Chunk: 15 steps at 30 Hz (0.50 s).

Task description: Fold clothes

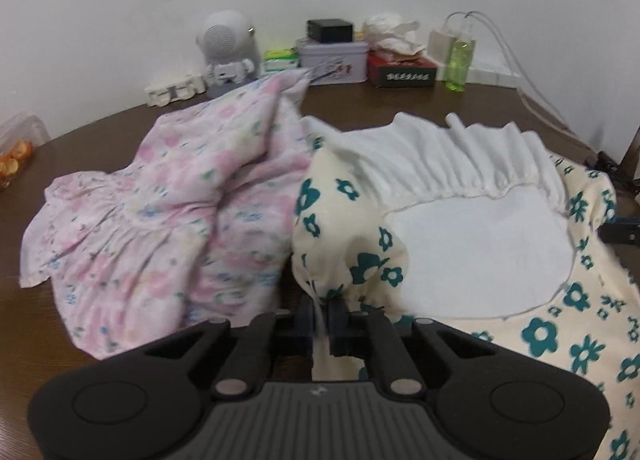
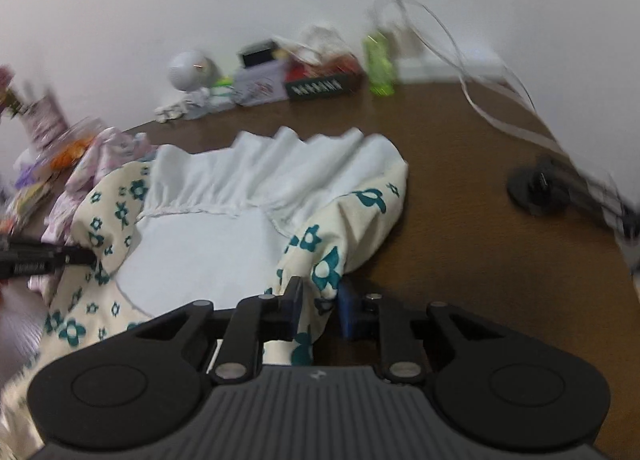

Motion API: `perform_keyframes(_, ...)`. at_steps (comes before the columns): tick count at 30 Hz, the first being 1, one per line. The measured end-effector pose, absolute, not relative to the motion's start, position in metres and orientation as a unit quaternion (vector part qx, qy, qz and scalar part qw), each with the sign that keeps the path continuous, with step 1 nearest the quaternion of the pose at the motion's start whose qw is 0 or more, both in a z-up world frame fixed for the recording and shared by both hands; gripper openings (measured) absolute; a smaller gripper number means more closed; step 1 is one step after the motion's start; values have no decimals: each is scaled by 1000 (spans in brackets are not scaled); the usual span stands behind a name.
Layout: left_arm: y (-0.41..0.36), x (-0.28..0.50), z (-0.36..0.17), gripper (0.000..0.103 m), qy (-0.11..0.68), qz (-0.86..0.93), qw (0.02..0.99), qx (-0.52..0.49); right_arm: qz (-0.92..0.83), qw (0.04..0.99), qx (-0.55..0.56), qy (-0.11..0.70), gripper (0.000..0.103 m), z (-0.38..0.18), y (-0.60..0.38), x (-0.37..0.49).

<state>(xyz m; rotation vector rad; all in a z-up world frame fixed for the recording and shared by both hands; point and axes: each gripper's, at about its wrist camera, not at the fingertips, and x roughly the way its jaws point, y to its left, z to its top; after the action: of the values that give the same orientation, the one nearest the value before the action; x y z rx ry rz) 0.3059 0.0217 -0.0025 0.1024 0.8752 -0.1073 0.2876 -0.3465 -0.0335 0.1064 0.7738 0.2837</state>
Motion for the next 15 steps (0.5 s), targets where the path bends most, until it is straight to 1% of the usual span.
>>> perform_keyframes(1, 23, 306, -4, 8, 427, -52, 902, 51, 140, 915, 39, 375, 19, -34, -343, 288)
perform_keyframes(2, 24, 306, -5, 13, 428, -59, 900, 51, 139, 913, 28, 382, 20, -35, -341, 290)
perform_keyframes(3, 26, 305, -4, 19, 429, -59, 900, 51, 139, 912, 27, 385, 23, -35, -341, 291)
perform_keyframes(4, 28, 305, -2, 37, 431, -56, 899, 48, 137, 913, 34, 383, 33, -32, -345, 291)
perform_keyframes(5, 30, 303, 0, 51, 429, -60, 900, 40, 136, 914, 48, 378, 42, -28, -350, 292)
perform_keyframes(6, 33, 303, 3, 53, 424, -67, 903, 30, 135, 916, 70, 371, 54, -24, -357, 292)
perform_keyframes(9, 30, 299, 10, 54, 419, -77, 904, 23, 119, 916, 109, 366, 54, -15, -373, 299)
perform_keyframes(12, 22, 290, 15, 54, 416, -77, 905, 44, 95, 915, 111, 375, 53, -14, -378, 302)
perform_keyframes(15, 18, 267, 19, 54, 422, -111, 898, 58, 113, 908, 110, 388, 53, -16, -378, 282)
